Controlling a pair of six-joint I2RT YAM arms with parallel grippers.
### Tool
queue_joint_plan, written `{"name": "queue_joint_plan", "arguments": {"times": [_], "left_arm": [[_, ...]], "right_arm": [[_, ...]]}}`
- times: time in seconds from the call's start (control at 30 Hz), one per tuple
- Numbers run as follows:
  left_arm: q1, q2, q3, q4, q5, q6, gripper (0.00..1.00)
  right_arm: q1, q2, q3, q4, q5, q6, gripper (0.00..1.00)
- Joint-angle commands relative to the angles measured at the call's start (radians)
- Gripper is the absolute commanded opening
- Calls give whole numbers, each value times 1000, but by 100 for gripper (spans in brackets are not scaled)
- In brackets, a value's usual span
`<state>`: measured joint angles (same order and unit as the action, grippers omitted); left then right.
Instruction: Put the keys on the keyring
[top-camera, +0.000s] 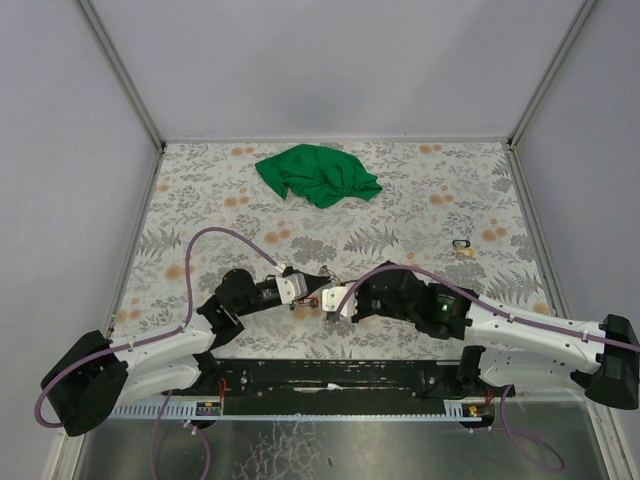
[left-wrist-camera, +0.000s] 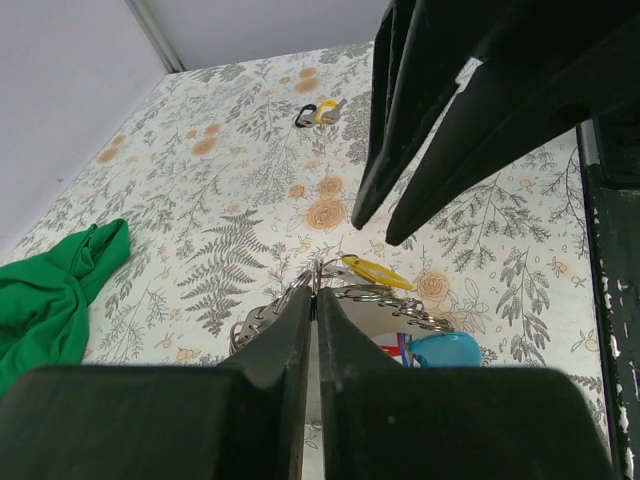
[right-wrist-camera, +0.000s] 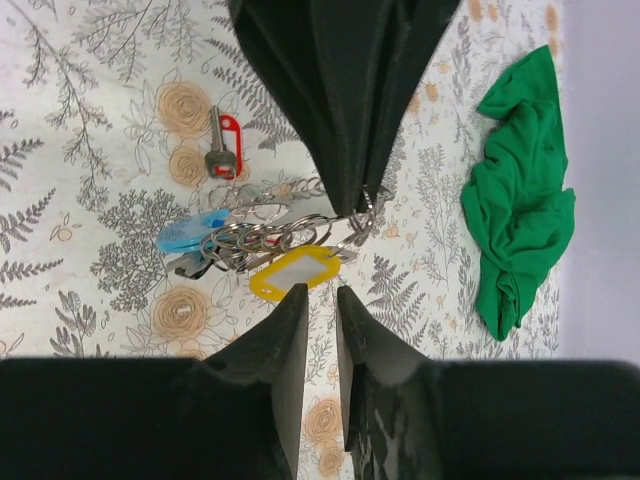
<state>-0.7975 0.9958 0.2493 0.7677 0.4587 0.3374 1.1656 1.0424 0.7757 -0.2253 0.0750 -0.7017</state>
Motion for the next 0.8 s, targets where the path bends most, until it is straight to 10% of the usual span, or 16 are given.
{"name": "queue_joint_plan", "arguments": {"times": [0.0, 0.77], "left_arm": [[7, 2, -4, 111, -24, -17, 0], [7, -10, -15, 133, -48, -30, 0]], "right_arm": [[11, -36, -11, 135, 29, 94, 26], [11, -1, -81, 316, 114, 282, 27]]}}
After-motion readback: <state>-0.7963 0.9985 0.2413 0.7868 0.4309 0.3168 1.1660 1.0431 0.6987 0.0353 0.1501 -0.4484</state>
